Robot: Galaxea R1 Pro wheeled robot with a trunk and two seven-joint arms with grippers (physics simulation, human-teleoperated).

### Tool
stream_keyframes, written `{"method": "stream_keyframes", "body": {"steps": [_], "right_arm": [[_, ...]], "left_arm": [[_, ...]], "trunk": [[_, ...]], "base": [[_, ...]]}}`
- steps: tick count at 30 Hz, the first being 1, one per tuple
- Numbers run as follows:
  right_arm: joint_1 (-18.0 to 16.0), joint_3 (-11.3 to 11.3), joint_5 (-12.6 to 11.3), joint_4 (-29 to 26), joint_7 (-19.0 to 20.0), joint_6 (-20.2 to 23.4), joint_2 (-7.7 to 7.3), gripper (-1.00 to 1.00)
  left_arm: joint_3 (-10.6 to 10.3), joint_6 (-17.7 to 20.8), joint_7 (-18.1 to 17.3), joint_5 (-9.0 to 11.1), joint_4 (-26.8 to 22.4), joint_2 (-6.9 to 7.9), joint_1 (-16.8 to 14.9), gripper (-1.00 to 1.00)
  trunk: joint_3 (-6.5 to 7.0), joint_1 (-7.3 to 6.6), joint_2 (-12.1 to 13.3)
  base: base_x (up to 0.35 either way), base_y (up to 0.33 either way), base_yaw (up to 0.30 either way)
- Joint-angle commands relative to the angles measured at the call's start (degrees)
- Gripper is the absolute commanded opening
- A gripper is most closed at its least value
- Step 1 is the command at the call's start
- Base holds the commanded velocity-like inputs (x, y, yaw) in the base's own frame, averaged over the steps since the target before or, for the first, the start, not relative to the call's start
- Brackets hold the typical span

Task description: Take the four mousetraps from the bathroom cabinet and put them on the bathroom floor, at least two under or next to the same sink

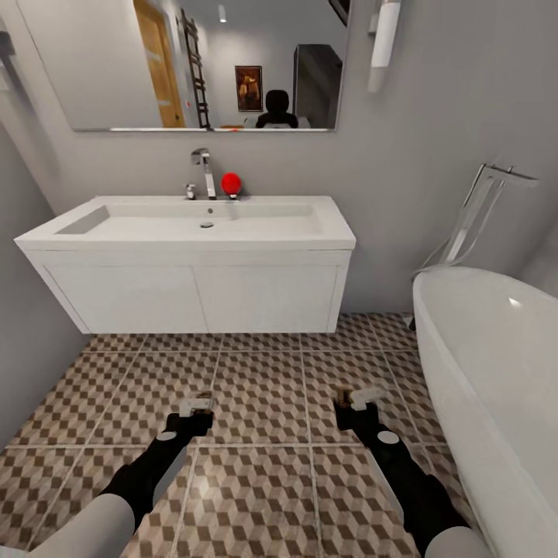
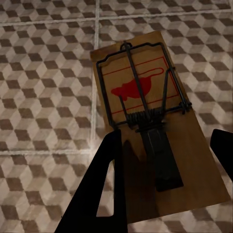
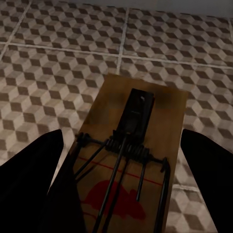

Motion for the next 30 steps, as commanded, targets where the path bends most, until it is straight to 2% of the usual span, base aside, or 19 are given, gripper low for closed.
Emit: {"method": "stream_keyframes", "body": {"steps": [1,30], "right_arm": [[0.0,0.1,-0.2,-0.1,0.0,0.3,-0.04,-1.0],[0.0,0.1,-0.1,0.0,-0.3,0.3,0.04,-1.0]], "left_arm": [[-0.5,-0.2,0.2,0.6,0.0,0.08,0.0,-1.0],[-0.5,-0.7,-0.1,0.6,-0.2,0.08,0.0,-1.0]], "trunk": [[-0.32,0.22,-0.4],[-8.15,6.59,-12.1]], "base": [[0.0,0.0,0.0],[0.0,0.0,0.0]]}}
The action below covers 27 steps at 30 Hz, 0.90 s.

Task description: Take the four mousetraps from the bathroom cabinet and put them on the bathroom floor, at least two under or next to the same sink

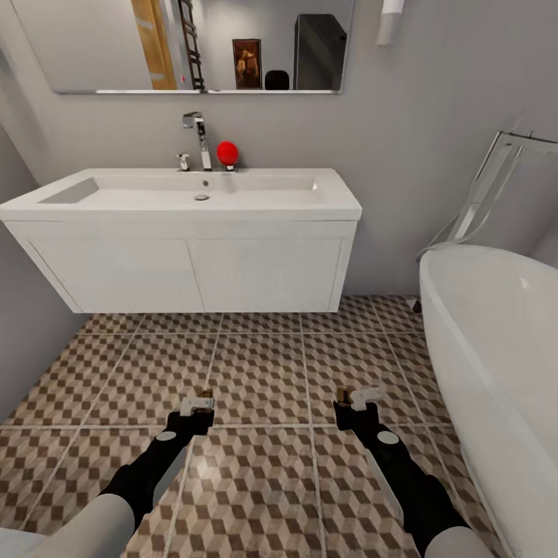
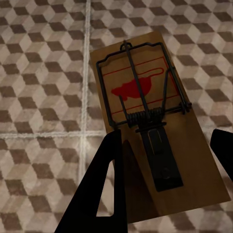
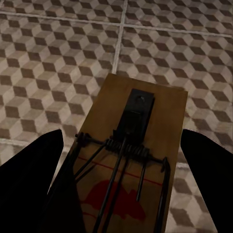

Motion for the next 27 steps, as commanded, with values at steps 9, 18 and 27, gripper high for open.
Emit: {"method": "stream_keyframes", "body": {"steps": [9,18,27], "right_arm": [[0.0,0.1,-0.2,-0.1,-0.1,0.3,-0.02,-1.0],[0.0,0.2,-0.2,-0.1,-0.1,0.3,-0.02,-1.0],[0.0,0.2,-0.2,-0.1,0.0,0.3,-0.02,-1.0]], "left_arm": [[-0.5,0.3,0.5,0.6,-0.2,0.09,0.0,-1.0],[-0.6,0.3,-0.4,0.6,-0.7,0.03,0.0,-1.0],[-0.8,0.1,-3.4,0.6,-1.5,0.02,0.0,-1.0]], "trunk": [[-2.48,1.97,-3.6],[-4.91,3.95,-7.3],[-6.18,4.61,-8.5]], "base": [[0.0,0.0,0.0],[0.0,0.0,0.0],[0.0,0.0,0.0]]}}
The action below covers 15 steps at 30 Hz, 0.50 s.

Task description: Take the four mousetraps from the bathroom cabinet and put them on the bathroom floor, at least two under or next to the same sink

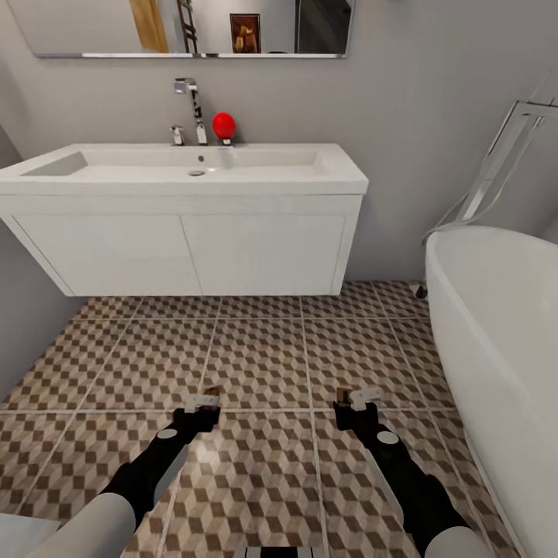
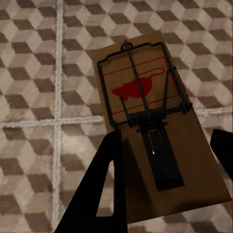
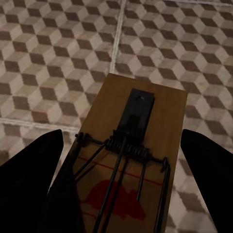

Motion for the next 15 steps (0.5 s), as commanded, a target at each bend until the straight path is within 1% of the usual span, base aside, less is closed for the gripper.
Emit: {"method": "stream_keyframes", "body": {"steps": [1,3,5,10,11,13,15], "right_arm": [[0.0,0.1,-0.2,-0.1,0.0,0.3,-0.03,-1.0],[0.0,0.1,-0.2,-0.1,0.0,0.3,-0.03,-1.0],[0.0,0.1,-0.2,-0.2,0.1,0.3,-0.03,-1.0],[0.0,0.0,-0.1,-0.3,0.2,0.0,0.04,-1.0],[-0.1,0.0,-0.1,-0.4,0.2,0.0,0.21,-1.0],[-1.1,0.1,0.1,-0.6,0.0,0.2,1.14,-1.0],[-3.0,0.1,0.7,-0.7,-0.1,0.4,1.97,-1.0]], "left_arm": [[-0.6,0.2,0.0,0.6,-0.3,0.09,0.0,-1.0],[-1.0,0.2,-1.5,0.6,-1.0,0.08,0.0,-1.0],[-1.2,0.2,-2.2,0.6,-1.3,0.08,0.0,-1.0],[-1.2,0.5,-2.6,0.5,-1.5,0.06,0.1,-1.0],[-1.1,0.7,-2.6,0.5,-1.5,-0.03,0.1,-1.0],[-1.0,1.3,-2.4,0.5,-1.4,-0.95,0.1,-1.0],[-0.9,3.9,-2.4,0.5,-1.5,-1.69,0.1,-1.0]], "trunk": [[-0.07,-0.01,0.0],[-0.11,-0.01,0.0],[-0.12,-0.01,0.0],[-0.13,-0.01,0.0],[-0.13,-0.01,0.0],[-0.13,-0.01,0.0],[-0.13,-0.01,0.0]], "base": [[0.0,0.0,0.0],[0.0,0.0,0.0],[0.0,0.0,0.0],[0.0,0.0,0.0],[0.0,0.0,0.0],[0.0,0.0,0.0],[0.0,0.0,0.0]]}}
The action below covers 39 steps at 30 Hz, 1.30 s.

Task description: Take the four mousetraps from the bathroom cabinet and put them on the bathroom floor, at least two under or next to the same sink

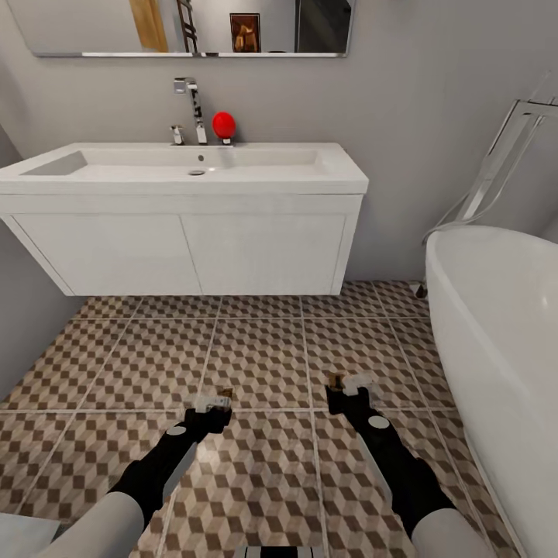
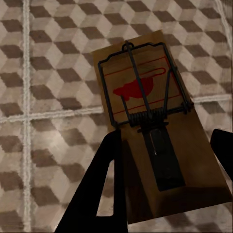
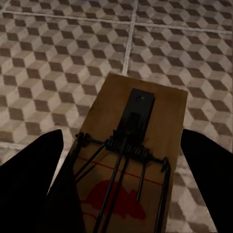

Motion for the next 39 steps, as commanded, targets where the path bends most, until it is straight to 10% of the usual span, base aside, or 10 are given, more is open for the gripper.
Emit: {"method": "stream_keyframes", "body": {"steps": [1,6,14,31,39], "right_arm": [[-0.9,0.0,0.3,-0.1,-0.1,0.4,0.28,-1.0],[-4.4,0.0,1.2,-0.1,-0.1,2.0,1.21,-1.0],[-7.1,0.1,1.1,0.2,0.3,4.6,1.5,-1.0],[-7.2,3.2,1.1,1.3,0.4,1.9,1.96,-1.0],[-7.2,3.2,1.2,1.4,0.3,1.8,1.94,-1.0]], "left_arm": [[-0.2,2.8,0.1,0.5,-0.3,-0.12,-0.1,-1.0],[-0.1,11.0,0.3,0.4,-3.4,-0.16,-0.4,-1.0],[0.0,11.6,0.3,0.3,-6.0,1.48,-0.8,-1.0],[-0.5,-9.3,0.0,0.3,-8.6,3.49,-0.4,-1.0],[-0.6,-11.7,0.0,0.3,-6.2,3.47,-0.4,-1.0]], "trunk": [[-0.05,-0.01,0.0],[-0.05,-0.01,0.0],[-0.05,-0.01,0.0],[-0.05,-0.01,0.0],[-0.05,-0.01,0.0]], "base": [[0.0,0.0,0.0],[0.0,0.0,0.0],[0.0,0.0,0.0],[0.0,0.0,0.0],[0.0,0.0,0.0]]}}
